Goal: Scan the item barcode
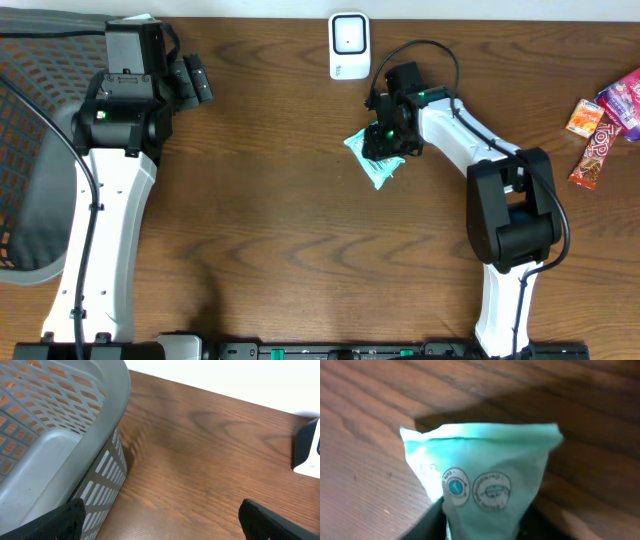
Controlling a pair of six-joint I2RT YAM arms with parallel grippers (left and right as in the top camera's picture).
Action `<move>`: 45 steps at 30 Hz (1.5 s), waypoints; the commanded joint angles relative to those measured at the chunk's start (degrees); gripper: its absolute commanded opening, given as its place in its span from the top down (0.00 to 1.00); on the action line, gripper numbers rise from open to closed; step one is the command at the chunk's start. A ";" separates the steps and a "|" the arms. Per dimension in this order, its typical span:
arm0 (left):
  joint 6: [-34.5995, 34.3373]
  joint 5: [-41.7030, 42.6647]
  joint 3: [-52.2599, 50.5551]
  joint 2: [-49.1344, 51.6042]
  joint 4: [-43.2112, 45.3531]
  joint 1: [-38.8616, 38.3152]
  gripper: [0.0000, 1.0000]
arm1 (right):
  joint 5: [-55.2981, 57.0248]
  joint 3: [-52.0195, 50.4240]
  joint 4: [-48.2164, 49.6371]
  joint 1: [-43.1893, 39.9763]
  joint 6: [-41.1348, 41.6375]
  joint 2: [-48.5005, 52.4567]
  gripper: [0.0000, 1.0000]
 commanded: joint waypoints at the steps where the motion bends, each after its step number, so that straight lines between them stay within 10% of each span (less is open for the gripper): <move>1: -0.74 -0.72 0.09 0.39 -0.15 0.28 0.02 | 2.16 -0.17 -0.37 0.39 1.79 2.54 0.84; 3: -0.74 -0.72 0.09 0.39 -0.15 0.28 0.02 | 0.59 0.09 -0.09 0.31 4.90 2.51 0.99; 17: -0.74 -0.72 0.09 0.39 -0.15 0.28 0.02 | -13.62 11.89 15.19 -3.10 21.24 2.49 0.99; 35: -0.74 -0.72 0.09 0.39 -0.15 0.28 0.02 | 4.42 11.87 53.42 -0.94 48.26 5.16 0.99; 45: -0.74 -0.72 0.09 0.39 -0.15 0.28 0.02 | 3.06 12.41 53.96 -1.90 40.87 6.88 0.99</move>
